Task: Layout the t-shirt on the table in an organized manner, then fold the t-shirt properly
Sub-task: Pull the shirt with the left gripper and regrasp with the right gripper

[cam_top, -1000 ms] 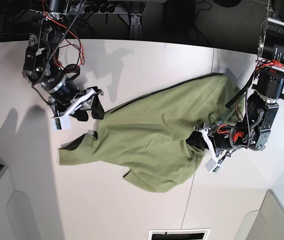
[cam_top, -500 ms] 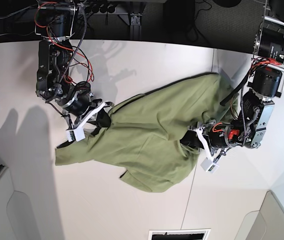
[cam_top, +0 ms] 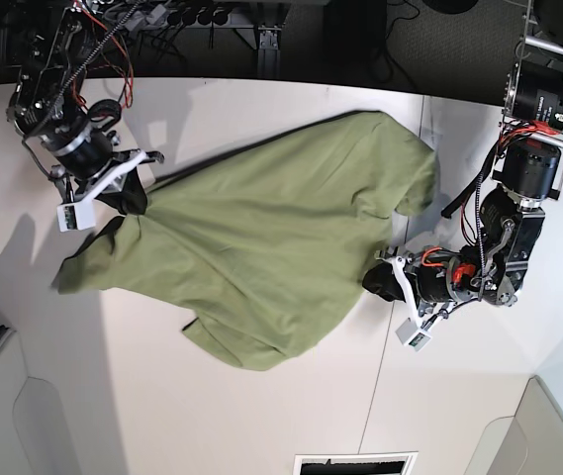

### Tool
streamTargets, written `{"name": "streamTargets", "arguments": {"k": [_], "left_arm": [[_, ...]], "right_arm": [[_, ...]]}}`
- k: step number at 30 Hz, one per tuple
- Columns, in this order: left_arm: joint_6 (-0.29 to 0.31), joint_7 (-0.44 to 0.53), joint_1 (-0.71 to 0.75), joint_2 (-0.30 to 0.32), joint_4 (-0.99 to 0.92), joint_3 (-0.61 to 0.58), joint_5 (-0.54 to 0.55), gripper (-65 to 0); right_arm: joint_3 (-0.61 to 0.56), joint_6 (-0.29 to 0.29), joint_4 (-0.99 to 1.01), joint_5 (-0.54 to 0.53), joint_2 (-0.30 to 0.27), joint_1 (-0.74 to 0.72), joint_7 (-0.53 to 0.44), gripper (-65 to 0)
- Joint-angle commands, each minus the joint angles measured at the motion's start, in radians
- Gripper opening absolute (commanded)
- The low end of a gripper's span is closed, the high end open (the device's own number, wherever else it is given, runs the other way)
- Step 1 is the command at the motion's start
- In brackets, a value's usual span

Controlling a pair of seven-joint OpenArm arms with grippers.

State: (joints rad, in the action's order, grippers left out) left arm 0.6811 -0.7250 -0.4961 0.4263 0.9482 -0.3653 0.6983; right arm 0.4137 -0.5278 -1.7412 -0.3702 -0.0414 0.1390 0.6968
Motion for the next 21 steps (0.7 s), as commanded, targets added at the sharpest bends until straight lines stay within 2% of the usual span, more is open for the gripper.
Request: {"name": "streamTargets", "arguments": {"k": [1, 5, 8, 11, 13, 16, 17, 21], "left_arm": [[0.011, 0.018, -0.032, 0.009, 0.015, 0.006, 0.011, -42.0], [0.011, 0.023, -0.032, 0.009, 0.015, 0.006, -0.046, -42.0], [0.008, 0.022, -0.033, 0.009, 0.015, 0.006, -0.038, -42.0], [-0.003, 0.019, -0.033, 0.009, 0.019, 0.006, 0.048, -42.0], [0.016, 0.007, -0.032, 0.008, 0.045, 0.006, 0.110, -42.0], [0.017, -0.045, -0.031, 0.009, 0.117, 0.006, 0.159, -42.1], [0.017, -0.065, -0.029, 0.009, 0.149, 0.006, 0.159, -42.0], [0.017, -0.127, -0.002, 0.018, 0.263, 0.006, 0.158, -42.0]], "right_arm": [[0.025, 0.000, -0.023, -0.032, -0.023, 0.010, -0.014, -65.0], [0.107, 0.000, -0.025, -0.095, -0.047, 0.051, -0.011, -65.0], [0.152, -0.005, -0.025, -0.158, -0.047, 0.056, -0.004, -65.0], [0.150, -0.005, -0.025, -0.198, -0.046, 0.056, 0.010, -65.0], [0.138, -0.005, -0.025, -0.206, -0.046, 0.056, 0.016, -65.0], [0.124, -0.004, -0.025, -0.207, -0.046, 0.056, 0.028, -47.5], [0.125, -0.004, -0.026, -0.208, -0.045, 0.056, 0.030, -43.5], [0.132, -0.004, -0.066, -0.249, -0.043, 0.056, 0.042, -41.4]]}}
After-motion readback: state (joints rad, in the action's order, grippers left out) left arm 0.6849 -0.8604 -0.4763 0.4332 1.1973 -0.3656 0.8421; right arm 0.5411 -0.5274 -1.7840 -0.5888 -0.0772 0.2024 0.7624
